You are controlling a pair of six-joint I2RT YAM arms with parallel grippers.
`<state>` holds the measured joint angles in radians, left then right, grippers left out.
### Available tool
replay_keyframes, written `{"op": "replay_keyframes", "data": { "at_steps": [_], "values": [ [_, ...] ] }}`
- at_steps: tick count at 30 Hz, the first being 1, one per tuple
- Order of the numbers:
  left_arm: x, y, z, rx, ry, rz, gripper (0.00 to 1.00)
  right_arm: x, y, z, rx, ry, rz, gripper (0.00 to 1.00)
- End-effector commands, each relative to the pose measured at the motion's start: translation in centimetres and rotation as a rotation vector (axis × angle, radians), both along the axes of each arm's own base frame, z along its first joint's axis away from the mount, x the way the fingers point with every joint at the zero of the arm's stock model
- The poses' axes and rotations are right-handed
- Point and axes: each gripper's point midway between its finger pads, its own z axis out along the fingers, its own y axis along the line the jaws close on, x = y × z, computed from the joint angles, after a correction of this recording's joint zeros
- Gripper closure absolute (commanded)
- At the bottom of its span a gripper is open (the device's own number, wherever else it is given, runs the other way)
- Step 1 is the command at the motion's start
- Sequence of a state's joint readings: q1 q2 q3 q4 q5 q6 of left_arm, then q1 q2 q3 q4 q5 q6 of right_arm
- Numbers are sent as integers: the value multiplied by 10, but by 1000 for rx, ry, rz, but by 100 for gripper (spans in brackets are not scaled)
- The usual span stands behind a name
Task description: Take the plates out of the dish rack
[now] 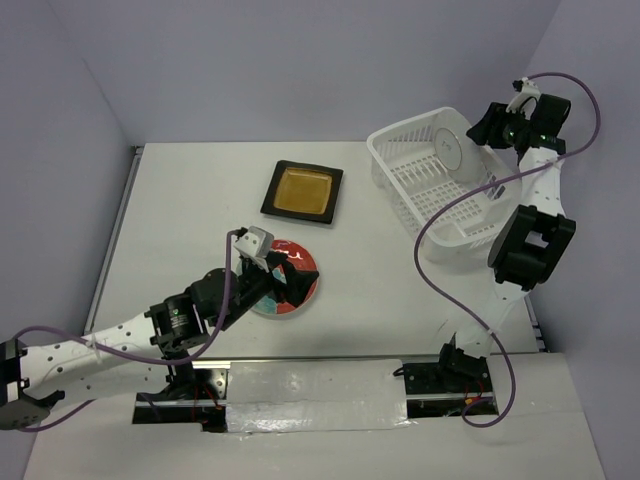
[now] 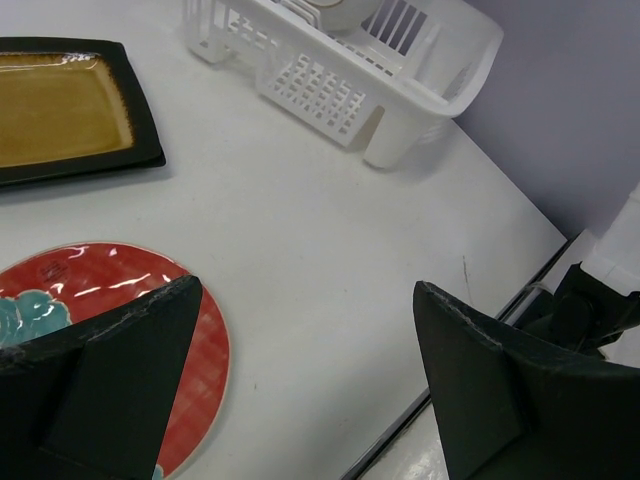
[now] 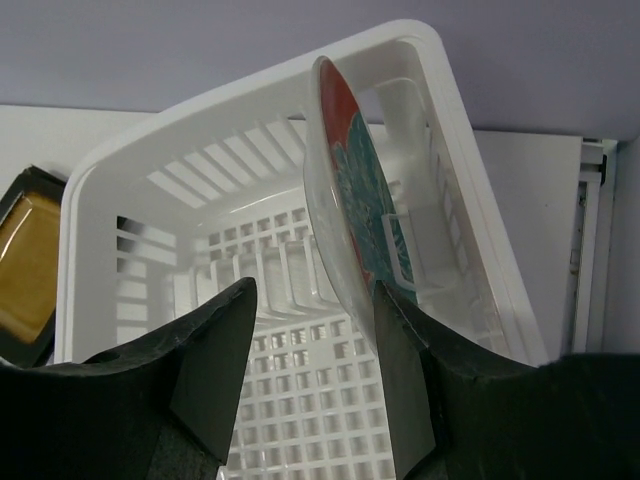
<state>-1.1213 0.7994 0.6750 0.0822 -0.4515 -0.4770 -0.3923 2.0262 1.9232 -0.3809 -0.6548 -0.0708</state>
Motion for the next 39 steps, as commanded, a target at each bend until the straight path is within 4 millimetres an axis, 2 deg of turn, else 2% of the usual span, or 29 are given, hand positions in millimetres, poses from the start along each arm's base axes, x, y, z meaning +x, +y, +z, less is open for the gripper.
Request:
{"op": "replay_keyframes", "data": {
  "at_steps": [1, 5, 6, 13, 16, 19, 31, 34, 39],
  "values": [
    [4, -2, 17, -49, -19, 17, 0, 7, 6, 24, 6, -92, 68, 42],
    [2, -4, 17, -54, -18, 0, 0, 12, 1, 23, -16, -104, 53, 42],
    [1, -4, 18, -59, -19, -4, 1, 14, 0, 16, -11, -90, 59, 42],
    [0, -5, 18, -58, -18, -9, 0, 28, -7, 17, -22, -112, 46, 43],
    [0, -5, 18, -57, -18, -11, 1, 34, -11, 9, -16, -99, 40, 44],
    [1, -6, 18, -58, -17, -10, 1, 36, -7, 0, -4, -94, 67, 45],
    [1, -11, 15, -35, -8, -26, 0, 41, 7, -1, 63, -123, 136, 51],
    [-1, -12, 17, -43, -11, -35, 0, 44, 4, -11, 73, -103, 130, 51],
    [-1, -12, 18, -48, -11, -38, 1, 45, 5, -13, 70, -104, 138, 51]
  ]
}}
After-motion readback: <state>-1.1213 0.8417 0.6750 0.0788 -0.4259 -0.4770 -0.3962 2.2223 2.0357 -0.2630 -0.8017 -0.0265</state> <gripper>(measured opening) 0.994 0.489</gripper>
